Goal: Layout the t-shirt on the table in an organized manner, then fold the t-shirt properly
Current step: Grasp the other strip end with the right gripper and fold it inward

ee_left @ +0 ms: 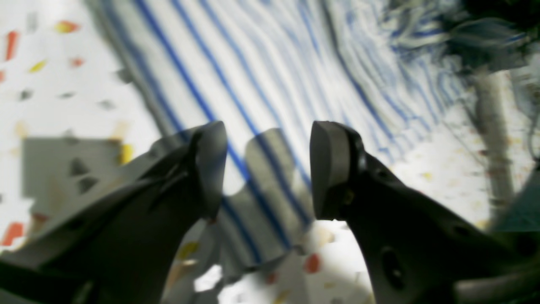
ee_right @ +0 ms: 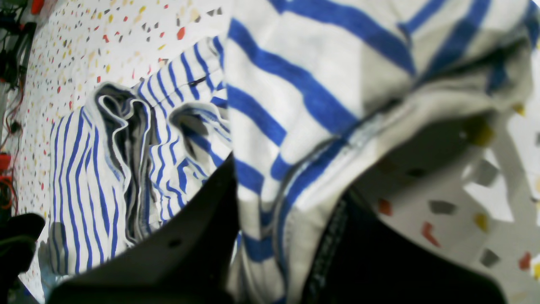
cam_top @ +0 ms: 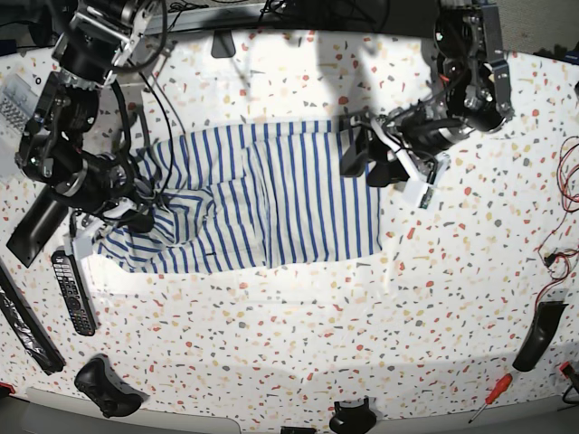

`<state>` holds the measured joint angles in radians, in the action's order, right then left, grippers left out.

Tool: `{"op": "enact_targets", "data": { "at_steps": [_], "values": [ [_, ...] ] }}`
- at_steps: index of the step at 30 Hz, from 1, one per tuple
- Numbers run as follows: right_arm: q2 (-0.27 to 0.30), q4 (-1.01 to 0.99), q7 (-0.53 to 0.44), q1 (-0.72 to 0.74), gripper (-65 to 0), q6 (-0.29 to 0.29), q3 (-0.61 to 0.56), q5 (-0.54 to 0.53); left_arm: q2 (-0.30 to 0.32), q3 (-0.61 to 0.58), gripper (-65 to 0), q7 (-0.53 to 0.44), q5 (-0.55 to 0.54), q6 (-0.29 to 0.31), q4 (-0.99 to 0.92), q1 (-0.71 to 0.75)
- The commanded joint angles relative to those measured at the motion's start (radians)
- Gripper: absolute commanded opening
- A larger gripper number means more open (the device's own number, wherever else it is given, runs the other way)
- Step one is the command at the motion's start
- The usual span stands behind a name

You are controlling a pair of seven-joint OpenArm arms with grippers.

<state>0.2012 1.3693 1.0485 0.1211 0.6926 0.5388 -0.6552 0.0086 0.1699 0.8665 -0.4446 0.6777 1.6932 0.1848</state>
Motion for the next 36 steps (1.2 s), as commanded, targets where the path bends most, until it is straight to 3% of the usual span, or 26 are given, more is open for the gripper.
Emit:
{"op": "enact_targets", "data": {
  "at_steps": [1,8,19,31,36],
  "values": [
    [0.011,0.016,-0.013,0.021,-65.0,0.006,-0.014,-0.047,-0.003,-0.002,-36.0,-0.032,-0.002,0.007,0.016,-0.013],
    [0.012,0.045,0.077,0.020,-65.0,0.006,-0.141,-0.259,-0.003,-0.002,-36.0,-0.072,0.047,0.007,0.008,-0.013],
    [-0.006,0.097,0.085,0.020,-65.0,0.006,-0.437,-0.350,-0.003,-0.002,-36.0,-0.124,0.080,0.006,-0.215,-0.050],
    [-0.204,0.097,0.085,0.021,-65.0,0.006,-0.489,-0.337,-0.030,-0.002,-36.0,-0.123,0.077,0.006,-0.248,-0.058],
    [-0.276,0.097,0.085,0.020,-65.0,0.006,-0.489,-0.216,-0.030,-0.002,-36.0,-0.104,0.056,0.007,-0.243,-0.058]
  ]
}}
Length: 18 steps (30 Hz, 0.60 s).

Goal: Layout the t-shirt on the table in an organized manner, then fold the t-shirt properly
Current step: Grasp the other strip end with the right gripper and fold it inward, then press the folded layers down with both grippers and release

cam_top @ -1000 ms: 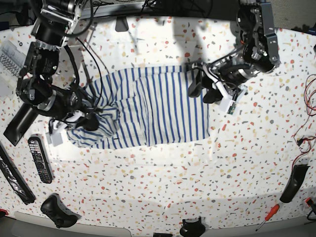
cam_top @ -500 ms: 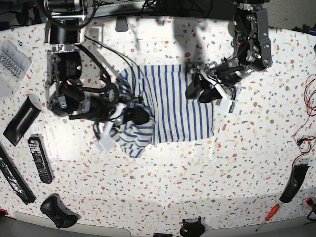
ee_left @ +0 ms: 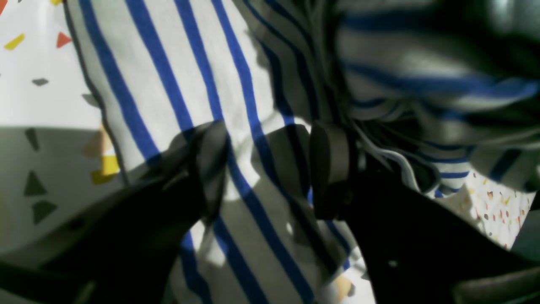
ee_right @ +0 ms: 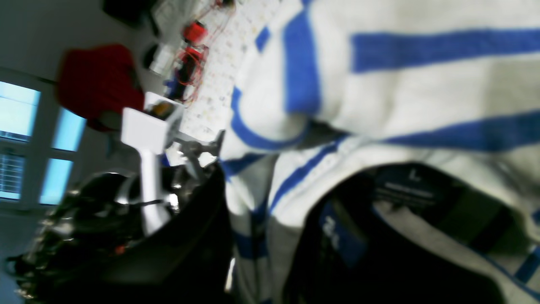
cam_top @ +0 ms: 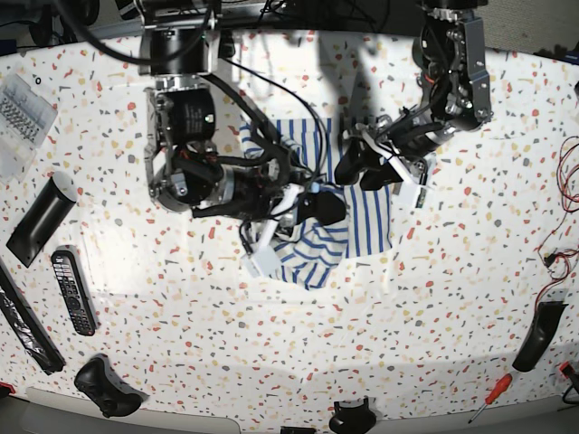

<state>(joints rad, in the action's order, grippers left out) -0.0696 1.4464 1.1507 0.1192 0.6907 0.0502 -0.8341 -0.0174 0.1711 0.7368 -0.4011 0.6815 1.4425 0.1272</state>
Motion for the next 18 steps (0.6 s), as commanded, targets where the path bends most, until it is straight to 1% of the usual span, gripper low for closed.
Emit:
{"op": "enact_targets", "data": {
  "at_steps": [1,3,5,8,12,15,16,17,18],
  "values": [
    [-0.018,0.019,-0.018,0.022,-65.0,0.007,0.000,-0.002,-0.004,-0.003,-36.0,0.052,-0.024,0.003,0.016,0.000],
    [-0.039,0.019,-0.022,0.022,-65.0,0.007,0.001,0.050,-0.004,-0.003,-36.0,0.109,-0.080,0.004,0.051,0.000],
    [-0.052,0.019,-0.029,0.022,-65.0,0.007,0.003,0.081,-0.002,-0.003,-36.0,0.148,-0.080,0.004,0.108,0.000],
    [-0.055,0.019,-0.037,0.022,-65.0,0.007,0.003,0.084,0.009,-0.002,-36.0,0.232,-0.079,0.004,0.214,0.000],
    [-0.055,0.019,-0.036,0.022,-65.0,0.007,0.003,0.084,0.039,-0.002,-36.0,0.350,-0.079,0.003,0.347,0.000],
    [-0.055,0.019,-0.023,0.023,-65.0,0.007,0.003,0.084,0.071,-0.002,-36.0,0.391,-0.079,-0.009,0.419,0.001],
    [-0.055,0.019,-0.014,0.023,-65.0,0.007,0.002,0.084,0.080,-0.002,-36.0,0.394,-0.078,-0.030,0.438,0.001],
    [-0.055,0.019,-0.014,0.021,-62.8,0.007,0.000,0.084,0.090,-0.002,-36.0,0.393,-0.079,-0.053,0.454,0.003],
    [-0.055,0.019,-0.014,0.021,-54.4,0.007,0.001,0.084,0.098,-0.002,-36.0,0.393,-0.079,-0.066,0.469,0.003]
  ]
}}
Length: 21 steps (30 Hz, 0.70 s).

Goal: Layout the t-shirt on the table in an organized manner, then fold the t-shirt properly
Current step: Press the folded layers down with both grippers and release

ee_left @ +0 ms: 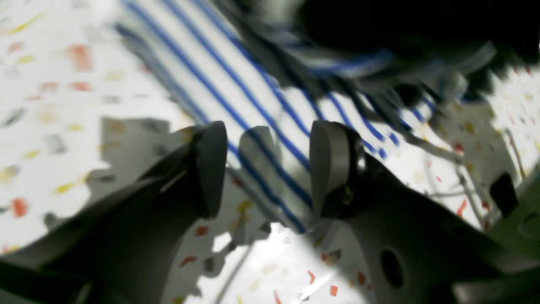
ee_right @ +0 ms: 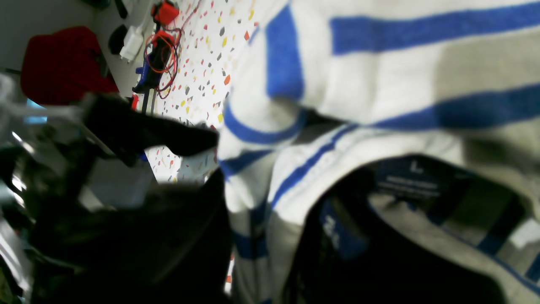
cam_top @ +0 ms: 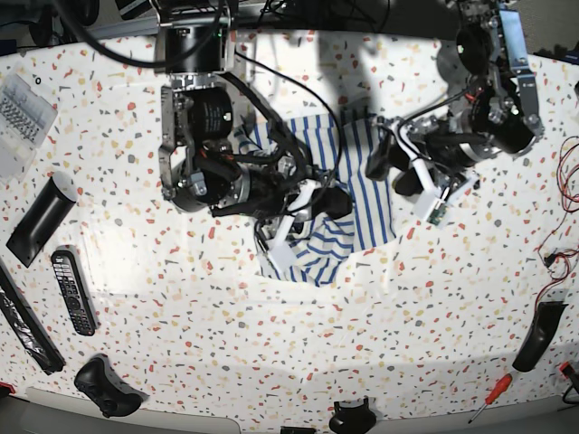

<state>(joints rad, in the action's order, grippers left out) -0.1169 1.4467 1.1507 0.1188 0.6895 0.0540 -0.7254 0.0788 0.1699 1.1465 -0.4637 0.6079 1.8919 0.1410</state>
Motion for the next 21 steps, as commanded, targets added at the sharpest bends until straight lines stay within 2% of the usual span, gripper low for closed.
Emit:
{"op": "enact_targets", "data": {
  "at_steps": [1,3,5,13,16,19,21],
  "values": [
    [-0.008,0.019,-0.014,0.021,-46.5,0.009,-0.003,-0.026,0.008,-0.001,-36.0,-0.016,-0.016,-0.002,0.031,-0.010],
    [-0.008,0.019,-0.014,0.024,-35.4,0.009,-0.003,-0.031,0.008,-0.001,-36.0,-0.016,-0.016,-0.007,0.042,-0.011],
    [-0.008,0.019,-0.014,0.026,-31.6,0.009,-0.003,-0.053,0.008,-0.001,-36.0,-0.016,-0.016,-0.007,0.042,-0.010],
    [-0.008,0.019,-0.014,0.034,-31.6,0.009,-0.003,-0.298,0.008,-0.001,-36.0,-0.009,-0.016,-0.006,0.042,-0.010],
    [-0.028,0.019,-0.014,0.042,-31.6,0.009,-0.003,-0.283,0.008,-0.001,-36.0,0.013,-0.016,-0.006,0.042,-0.011],
    [-0.040,0.019,-0.014,0.045,-31.6,0.009,-0.003,-0.279,0.043,-0.001,-36.0,0.013,0.000,-0.006,0.042,-0.011],
    [-0.040,0.019,-0.014,0.047,-31.6,0.009,-0.017,-0.342,0.079,0.000,-36.0,0.013,0.029,-0.006,0.042,-0.011]
  ]
}}
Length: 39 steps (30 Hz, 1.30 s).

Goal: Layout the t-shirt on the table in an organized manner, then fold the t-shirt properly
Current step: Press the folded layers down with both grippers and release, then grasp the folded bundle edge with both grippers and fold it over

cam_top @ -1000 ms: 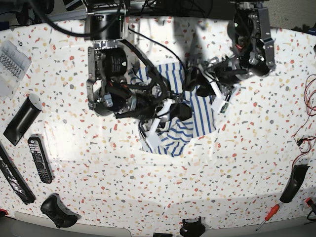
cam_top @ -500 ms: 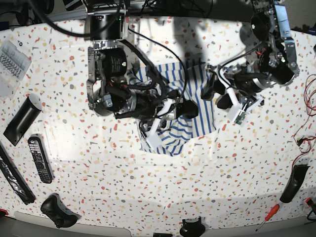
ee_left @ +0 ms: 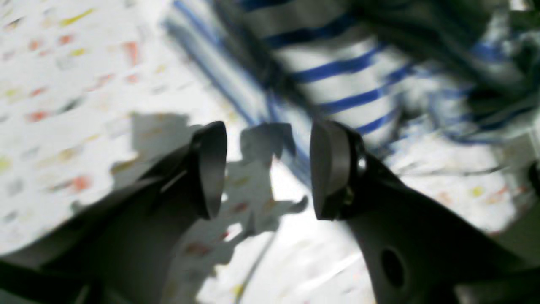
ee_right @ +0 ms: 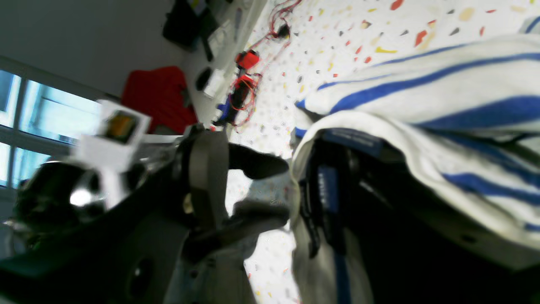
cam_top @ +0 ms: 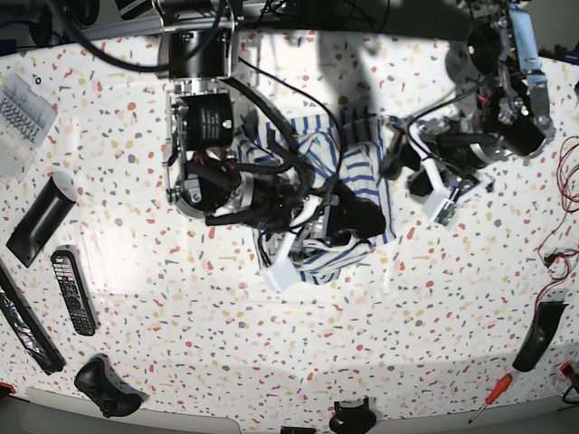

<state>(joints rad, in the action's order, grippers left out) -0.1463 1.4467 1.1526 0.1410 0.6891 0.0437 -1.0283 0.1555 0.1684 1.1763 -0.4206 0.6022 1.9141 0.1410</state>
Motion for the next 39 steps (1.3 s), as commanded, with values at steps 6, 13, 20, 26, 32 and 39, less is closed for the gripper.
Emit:
{"op": "enact_targets", "data": {
  "at_steps": [6,13,20,26,32,39],
  "values": [
    [-0.011,0.019,-0.016,0.028,-31.6,0.009,-0.024,-0.114,0.124,0.001,-36.0,-0.018,0.027,-0.040,0.021,-0.011],
    [-0.011,0.019,-0.015,0.035,-31.6,0.009,-0.024,-0.120,0.189,0.001,-36.0,-0.022,0.027,-0.061,0.021,-0.011],
    [-0.011,0.019,-0.015,0.104,-31.6,0.009,0.003,0.214,0.189,0.001,-36.0,-0.024,0.027,-0.061,0.020,-0.011],
    [-0.009,0.020,-0.015,0.113,-31.6,0.009,0.098,0.369,0.189,0.001,-36.0,-0.023,-0.034,-0.122,0.023,-0.011],
    [0.112,0.025,-0.016,0.122,-31.6,0.009,0.201,0.372,0.162,0.001,-36.0,-0.173,-0.288,-0.109,0.139,-0.003],
    [0.281,0.025,-0.019,0.125,-31.6,0.009,0.359,0.370,0.011,-0.015,-36.0,-0.209,-0.318,-0.070,0.180,0.014]
  ]
}}
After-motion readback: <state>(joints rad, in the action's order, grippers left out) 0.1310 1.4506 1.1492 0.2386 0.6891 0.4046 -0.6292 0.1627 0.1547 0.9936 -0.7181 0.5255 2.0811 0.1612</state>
